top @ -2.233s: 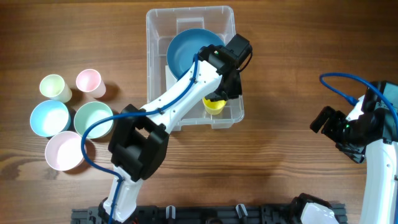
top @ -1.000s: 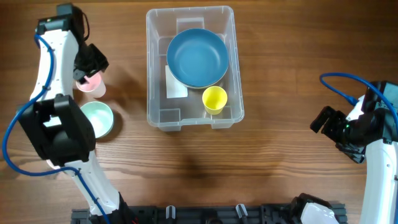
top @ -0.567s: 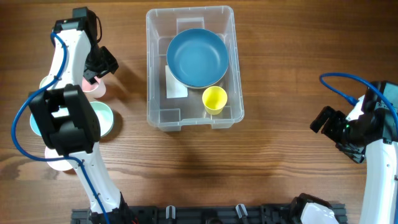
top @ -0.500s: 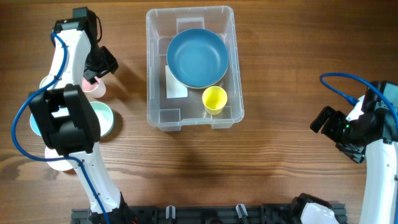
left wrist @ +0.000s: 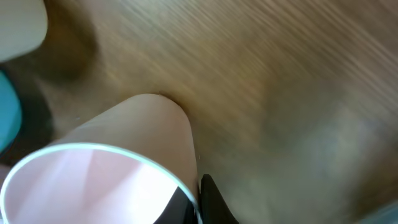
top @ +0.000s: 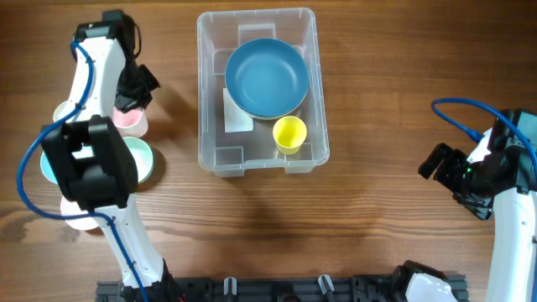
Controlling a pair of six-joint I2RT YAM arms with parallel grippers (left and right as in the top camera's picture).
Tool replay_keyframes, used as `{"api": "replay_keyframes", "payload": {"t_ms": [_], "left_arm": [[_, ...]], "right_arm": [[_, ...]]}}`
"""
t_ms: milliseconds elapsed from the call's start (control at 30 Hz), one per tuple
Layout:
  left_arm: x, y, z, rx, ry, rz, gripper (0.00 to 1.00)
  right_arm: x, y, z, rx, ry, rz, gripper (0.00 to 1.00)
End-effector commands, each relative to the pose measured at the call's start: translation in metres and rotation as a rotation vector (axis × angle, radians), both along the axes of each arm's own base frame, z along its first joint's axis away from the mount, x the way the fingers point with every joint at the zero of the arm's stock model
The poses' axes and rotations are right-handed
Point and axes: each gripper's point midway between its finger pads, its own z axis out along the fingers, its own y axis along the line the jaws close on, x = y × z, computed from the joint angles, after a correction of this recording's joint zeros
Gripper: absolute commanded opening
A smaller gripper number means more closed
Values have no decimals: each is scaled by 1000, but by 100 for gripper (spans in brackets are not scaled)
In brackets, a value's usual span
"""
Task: Pack container
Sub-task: 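Place the pink cup into the yellow cup in the container, then grasp the cream cup with the left gripper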
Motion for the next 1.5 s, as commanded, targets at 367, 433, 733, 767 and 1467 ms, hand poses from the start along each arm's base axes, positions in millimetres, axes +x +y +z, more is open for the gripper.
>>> {"api": "replay_keyframes", "payload": {"t_ms": [367, 433, 733, 767, 1467], "left_arm": [[-80, -315, 214, -203, -548, -604, 4], [-86, -334, 185, -193, -464, -633, 4], [-90, -368, 83, -225, -178, -668, 4], [-90, -369, 82, -226, -179, -669, 4], [-17, 63, 166, 124, -364, 118, 89]], "right_arm": [[-1, 3, -2, 7, 3, 20, 100], [-1, 3, -2, 7, 3, 20, 100], [-1, 3, -2, 7, 3, 20, 100], [-1, 3, -2, 7, 3, 20, 100], [-1, 3, -2, 7, 2, 20, 100]]}}
